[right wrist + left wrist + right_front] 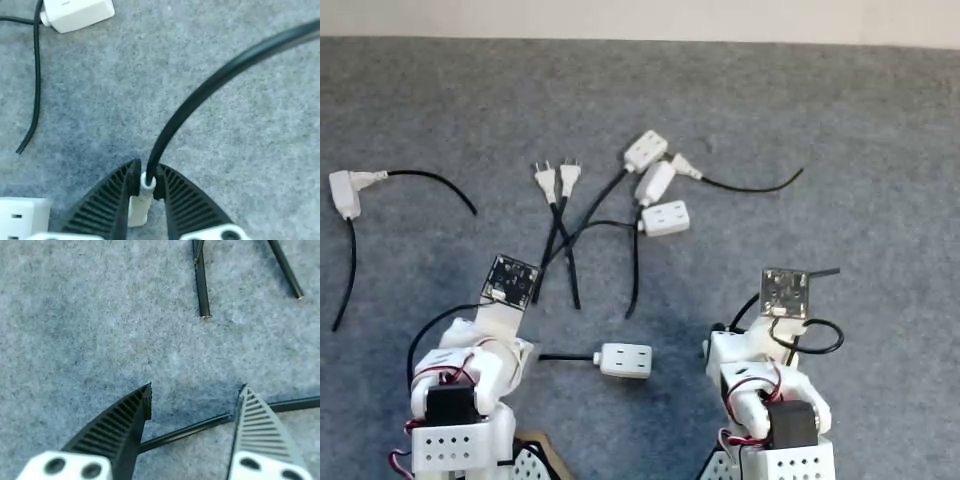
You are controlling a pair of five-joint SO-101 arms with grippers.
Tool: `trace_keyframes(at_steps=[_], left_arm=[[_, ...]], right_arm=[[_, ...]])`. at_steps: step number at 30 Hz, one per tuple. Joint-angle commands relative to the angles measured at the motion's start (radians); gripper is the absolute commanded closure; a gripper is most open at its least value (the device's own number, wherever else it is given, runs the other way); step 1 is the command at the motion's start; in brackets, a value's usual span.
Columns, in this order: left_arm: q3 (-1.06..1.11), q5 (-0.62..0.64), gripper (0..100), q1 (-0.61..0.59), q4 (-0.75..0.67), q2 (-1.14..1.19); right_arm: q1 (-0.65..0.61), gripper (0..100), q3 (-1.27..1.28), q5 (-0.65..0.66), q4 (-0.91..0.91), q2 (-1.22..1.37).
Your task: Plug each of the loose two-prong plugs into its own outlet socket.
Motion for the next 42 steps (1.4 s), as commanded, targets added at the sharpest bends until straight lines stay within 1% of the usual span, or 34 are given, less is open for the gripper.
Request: trace_keyframes(at_steps=[1, 30, 33, 36, 40, 42], left_arm=[[0.002, 0.008, 72, 0.019, 0.006, -0.002], [0.002, 0.009, 72, 0.024, -0.008, -0.010], [0.002, 0.009, 72, 0.022, -0.052, -0.010], [0.002, 0.006, 72, 0.022, -0.121, -0.010], [0.002, 0.005, 72, 0.016, -0.276, -0.010], [0.002, 0.005, 72, 0.012, -0.339, -0.012]], right_arm=[[-0.010, 99.3, 0.157, 0.020, -0.007, 0.018], [-0.013, 99.3, 0.157, 0.017, -0.010, 0.018], [-0.016, 99.3, 0.157, 0.015, -0.025, 0.018], [-0.038, 99.3, 0.157, 0.018, -0.104, 0.018], [-0.041, 99.3, 0.157, 0.021, -0.229, 0.018], [-0.041, 99.3, 0.157, 0.055, -0.300, 0.018]])
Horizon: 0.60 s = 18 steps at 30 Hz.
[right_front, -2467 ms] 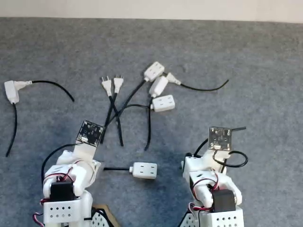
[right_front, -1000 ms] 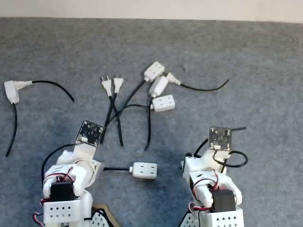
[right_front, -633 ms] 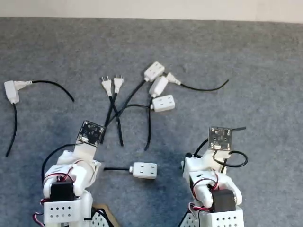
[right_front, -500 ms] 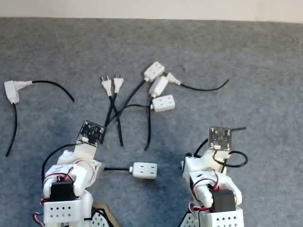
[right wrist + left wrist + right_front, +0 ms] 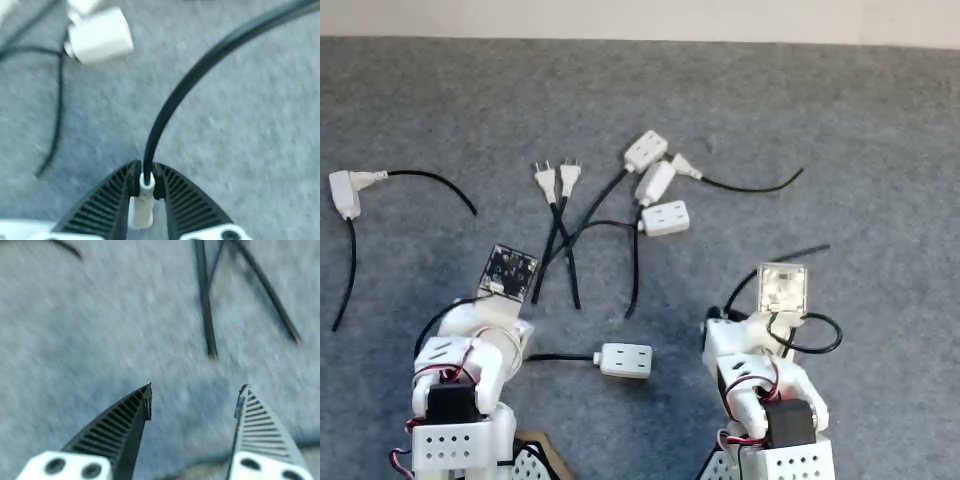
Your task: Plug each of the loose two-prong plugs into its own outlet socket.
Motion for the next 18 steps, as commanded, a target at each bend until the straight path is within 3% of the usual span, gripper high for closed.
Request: trace_keyframes(at_steps=[1, 7, 9, 12, 18], left_arm=[[-0.001, 0.005, 72, -0.010, -0.112, -0.008], [-0.094, 0.009, 72, -0.148, -0.135, -0.002], [-0.143, 0.012, 72, -0.148, -0.129, 0.002], [-0.232, 0.009, 72, -0.131, -0.012, 0.004], [-0.369, 0.008, 72, -0.073, 0.207, 0.007]], right_arm=[[-0.005, 99.3, 0.153, 0.107, -0.127, 0.013], [0.028, 99.3, 0.139, 0.663, -0.159, 0.013], [0.035, 99.3, 0.084, 0.638, -0.182, 0.013], [0.076, 99.4, -0.062, 0.520, -0.156, 0.015], [0.082, 99.5, -0.271, 0.491, 0.039, 0.033]])
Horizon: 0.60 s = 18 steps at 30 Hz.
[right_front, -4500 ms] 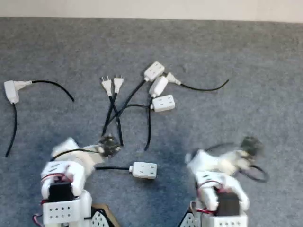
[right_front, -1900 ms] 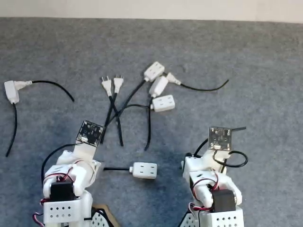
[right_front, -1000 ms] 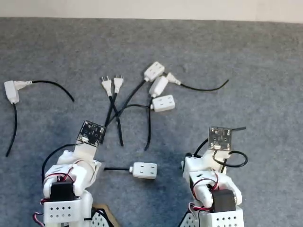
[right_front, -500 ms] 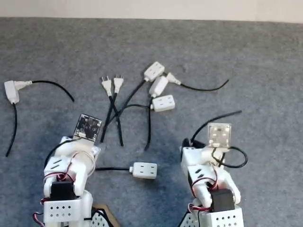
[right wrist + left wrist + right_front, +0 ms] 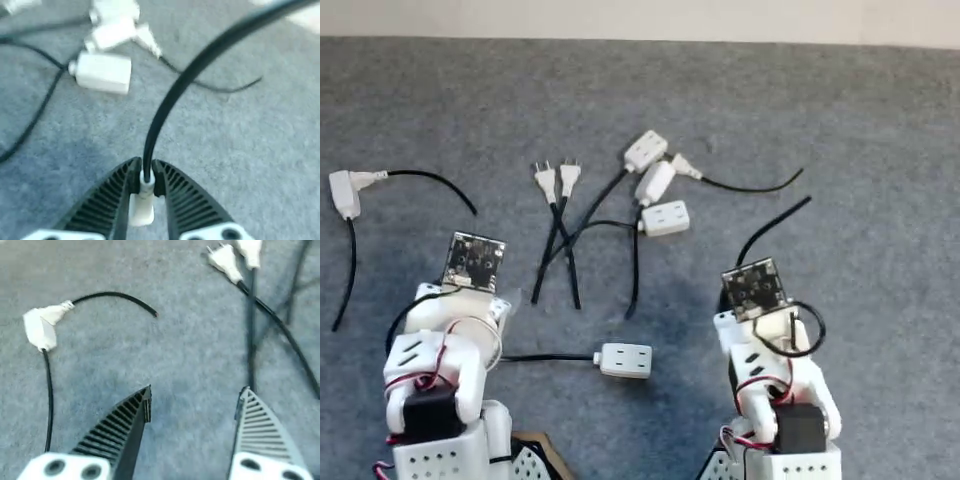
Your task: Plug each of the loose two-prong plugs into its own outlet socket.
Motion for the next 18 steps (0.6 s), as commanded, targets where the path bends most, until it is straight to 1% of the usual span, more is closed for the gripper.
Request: trace_keyframes(at_steps=[1, 4, 7, 10, 13, 15, 18], left_arm=[[-0.074, 0.008, 72, 0.027, 0.054, 0.015], [-0.090, 0.011, 72, 0.028, 0.026, 0.088], [-0.173, 0.012, 72, 0.030, 0.020, 0.222], [-0.291, 0.014, 72, 0.030, 0.020, 0.398], [-0.397, 0.055, 72, 0.027, 0.018, 0.595], [-0.447, 0.091, 72, 0.022, 0.012, 0.707], [-0.492, 0.126, 72, 0.002, -0.006, 0.814]], right_arm=[[0.013, 99.5, -0.125, -0.035, 0.087, 0.053], [0.013, 99.5, -0.174, -0.041, 0.077, 0.159], [0.013, 99.5, -0.289, -0.049, 0.073, 0.323], [-0.013, 99.5, -0.458, -0.120, 0.079, 0.539], [-0.101, 99.5, -0.590, -0.195, 0.079, 0.777], [-0.163, 99.5, -0.653, -0.272, 0.077, 0.911], [-0.263, 99.5, -0.687, -0.410, 0.062, 1.017]])
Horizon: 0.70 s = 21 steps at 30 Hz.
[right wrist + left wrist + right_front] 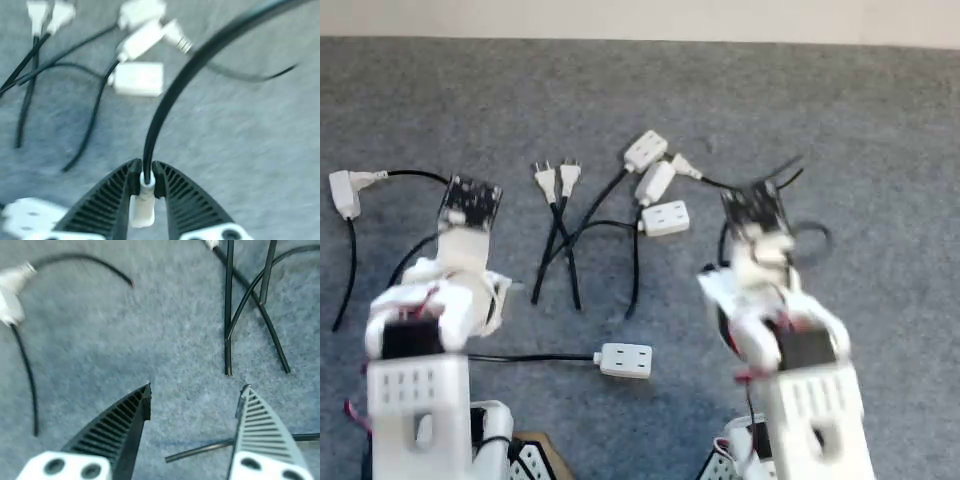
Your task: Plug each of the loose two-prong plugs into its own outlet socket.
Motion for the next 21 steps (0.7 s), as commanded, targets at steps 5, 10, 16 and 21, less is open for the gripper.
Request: trace_keyframes(at_steps=[5, 10, 16, 21], left_arm=[[-0.070, 0.038, 72, -0.139, -0.106, 0.133], [0.004, 0.003, 72, -0.177, -0.186, 0.142], [-0.012, -0.051, 72, -0.064, -0.167, 0.143], [-0.166, -0.135, 61, 0.173, 0.017, 0.143]], right_arm=[[-0.143, 99.5, 0.099, -0.152, -0.205, 0.077], [-0.176, 99.5, 0.314, -0.127, -0.300, -0.093], [-0.090, 99.5, 0.278, -0.014, -0.305, -0.292], [0.002, 99.5, 0.174, -0.017, -0.306, -0.305]])
